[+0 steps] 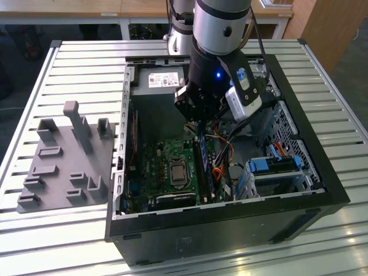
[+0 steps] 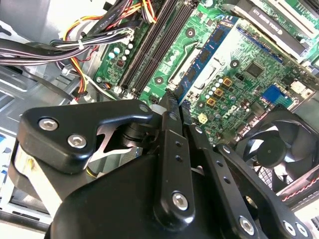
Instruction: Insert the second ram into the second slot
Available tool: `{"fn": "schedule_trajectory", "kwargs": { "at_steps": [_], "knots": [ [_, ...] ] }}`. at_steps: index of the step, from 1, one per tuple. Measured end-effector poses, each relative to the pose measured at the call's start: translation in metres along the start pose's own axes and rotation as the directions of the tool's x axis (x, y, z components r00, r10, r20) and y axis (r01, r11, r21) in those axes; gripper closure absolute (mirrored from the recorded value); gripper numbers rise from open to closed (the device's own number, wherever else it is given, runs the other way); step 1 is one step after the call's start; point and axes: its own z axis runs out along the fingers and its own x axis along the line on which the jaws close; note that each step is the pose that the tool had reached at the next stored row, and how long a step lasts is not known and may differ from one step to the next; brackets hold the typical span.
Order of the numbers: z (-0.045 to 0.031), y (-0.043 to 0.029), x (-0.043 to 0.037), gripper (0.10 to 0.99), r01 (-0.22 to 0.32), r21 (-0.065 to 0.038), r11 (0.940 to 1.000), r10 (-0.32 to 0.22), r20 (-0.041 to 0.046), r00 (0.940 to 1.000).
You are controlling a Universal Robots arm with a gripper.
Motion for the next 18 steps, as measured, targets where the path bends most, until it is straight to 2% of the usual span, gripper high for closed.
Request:
{"fn": "schedule_trajectory", "kwargs": {
  "at_steps": [18],
  "knots": [
    [0.0041, -0.0014, -0.0001, 0.949, 0.0, 0.0, 1.0, 0.0, 0.0001, 1.0]
  ]
}}
